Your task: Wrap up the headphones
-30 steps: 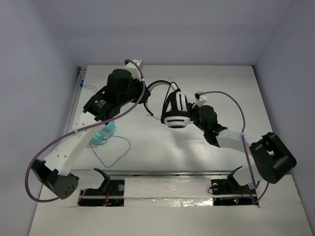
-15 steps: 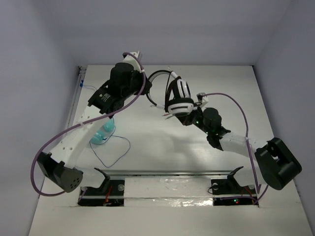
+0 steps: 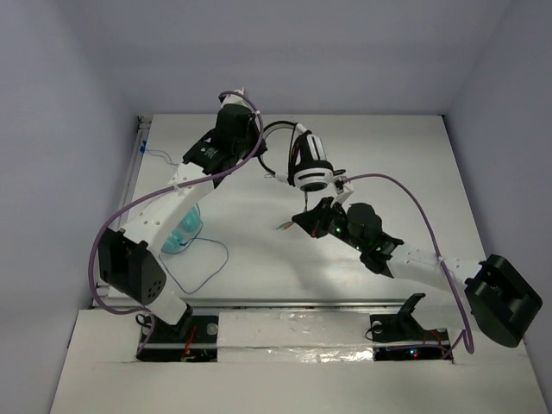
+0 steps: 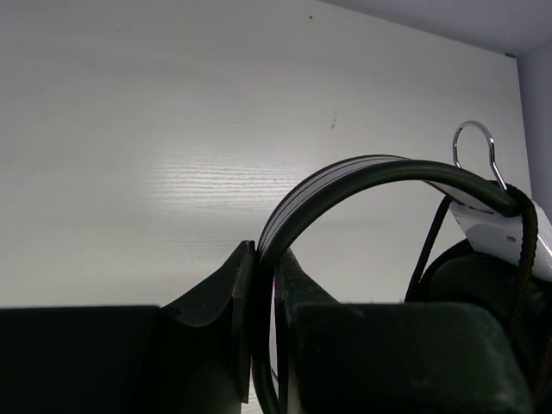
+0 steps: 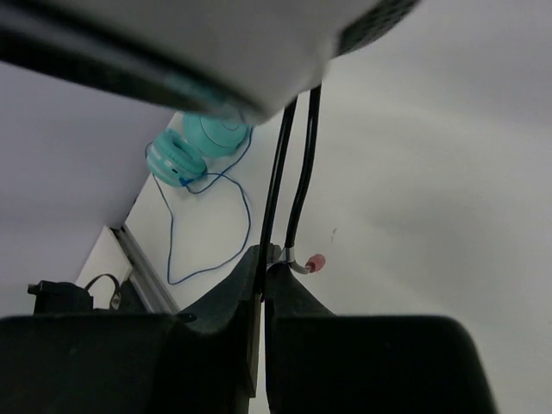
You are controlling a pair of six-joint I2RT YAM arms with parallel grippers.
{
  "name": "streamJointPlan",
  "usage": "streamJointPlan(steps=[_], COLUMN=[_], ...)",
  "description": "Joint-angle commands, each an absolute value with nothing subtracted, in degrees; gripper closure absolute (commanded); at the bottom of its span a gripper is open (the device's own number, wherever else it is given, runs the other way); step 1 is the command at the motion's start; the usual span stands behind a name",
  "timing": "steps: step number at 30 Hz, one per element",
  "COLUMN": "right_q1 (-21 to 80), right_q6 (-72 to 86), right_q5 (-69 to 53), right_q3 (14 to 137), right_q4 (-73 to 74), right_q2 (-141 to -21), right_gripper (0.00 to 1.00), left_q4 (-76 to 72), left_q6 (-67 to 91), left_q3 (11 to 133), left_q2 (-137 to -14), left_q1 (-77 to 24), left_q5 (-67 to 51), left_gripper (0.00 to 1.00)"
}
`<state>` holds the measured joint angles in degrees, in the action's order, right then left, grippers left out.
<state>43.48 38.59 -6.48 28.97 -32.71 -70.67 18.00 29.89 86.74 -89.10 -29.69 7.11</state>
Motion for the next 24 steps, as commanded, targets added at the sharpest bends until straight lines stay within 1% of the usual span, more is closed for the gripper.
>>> streamJointPlan(steps=[1, 5, 9, 13, 16, 21, 24], right_q1=[46.14, 46.76, 47.29, 47.29, 47.29, 47.29, 47.29], right_q6=[40.25, 41.83, 46.74, 48.25, 48.43, 50.88, 56.33], right_q5=[-6.59, -7.64, -11.85, -13.88, -10.39, -7.83, -1.07], right_q3=[28.04, 27.6, 25.49, 26.1, 26.54, 30.06, 30.76], right_q4=[-29.36, -29.53, -35.75, -38.05, -37.8, -38.05, -37.71], right_q2=[-68.65, -67.15, -64.34, -62.23, -61.7, -63.89, -64.77], right_gripper=[1.0, 1.0, 1.0, 1.0, 1.0, 1.0, 1.0], left_q4=[0.71, -1.13, -4.47, -5.8, -8.25, -9.75, -12.13], left_q6=[38.31, 39.55, 41.57, 43.33, 46.14, 47.98, 49.74], left_q3=[88.42, 86.32, 81.22, 76.56, 72.87, 66.9, 62.32], left_q2=[-87.1, -88.94, -88.95, -89.03, -88.95, -88.42, -86.84], left_q1=[-28.3, -28.3, -28.3, -28.3, -27.69, -28.74, -29.88], left_q5=[14.75, 16.96, 19.24, 20.74, 19.43, 21.53, 23.02], left_gripper=[1.0, 1.0, 1.0, 1.0, 1.0, 1.0, 1.0])
